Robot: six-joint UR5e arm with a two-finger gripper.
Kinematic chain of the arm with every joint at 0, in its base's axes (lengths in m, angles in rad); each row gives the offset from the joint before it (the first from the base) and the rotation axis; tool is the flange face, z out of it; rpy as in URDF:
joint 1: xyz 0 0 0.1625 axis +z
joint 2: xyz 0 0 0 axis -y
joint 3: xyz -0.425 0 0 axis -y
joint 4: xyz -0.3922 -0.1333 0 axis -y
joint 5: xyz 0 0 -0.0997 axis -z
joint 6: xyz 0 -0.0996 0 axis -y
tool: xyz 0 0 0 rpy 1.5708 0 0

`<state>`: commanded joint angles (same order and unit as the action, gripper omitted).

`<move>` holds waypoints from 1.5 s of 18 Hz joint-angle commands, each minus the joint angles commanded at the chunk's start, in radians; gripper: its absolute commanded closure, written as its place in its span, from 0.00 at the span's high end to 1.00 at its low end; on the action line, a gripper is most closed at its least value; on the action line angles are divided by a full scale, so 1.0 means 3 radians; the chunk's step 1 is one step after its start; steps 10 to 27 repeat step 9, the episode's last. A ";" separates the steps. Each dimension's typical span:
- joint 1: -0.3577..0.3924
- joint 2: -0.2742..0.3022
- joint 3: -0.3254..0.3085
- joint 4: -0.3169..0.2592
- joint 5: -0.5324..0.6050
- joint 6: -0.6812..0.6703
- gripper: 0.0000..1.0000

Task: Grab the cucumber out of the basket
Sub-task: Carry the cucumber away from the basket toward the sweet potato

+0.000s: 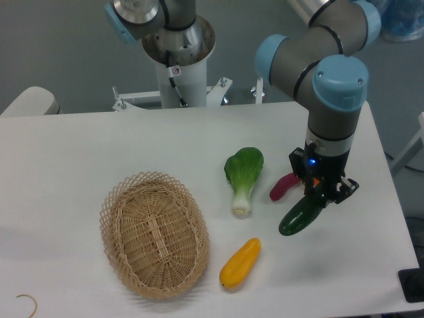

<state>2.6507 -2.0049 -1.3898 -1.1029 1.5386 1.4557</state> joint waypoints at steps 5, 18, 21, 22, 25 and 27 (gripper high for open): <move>0.0000 -0.0010 -0.0005 0.0000 -0.0005 0.0031 0.45; -0.0005 -0.0021 -0.0010 0.0000 -0.0010 0.0015 0.45; -0.0005 -0.0021 -0.0010 0.0000 -0.0010 0.0015 0.45; -0.0005 -0.0021 -0.0010 0.0000 -0.0010 0.0015 0.45; -0.0005 -0.0021 -0.0010 0.0000 -0.0010 0.0015 0.45; -0.0005 -0.0021 -0.0010 0.0000 -0.0010 0.0015 0.45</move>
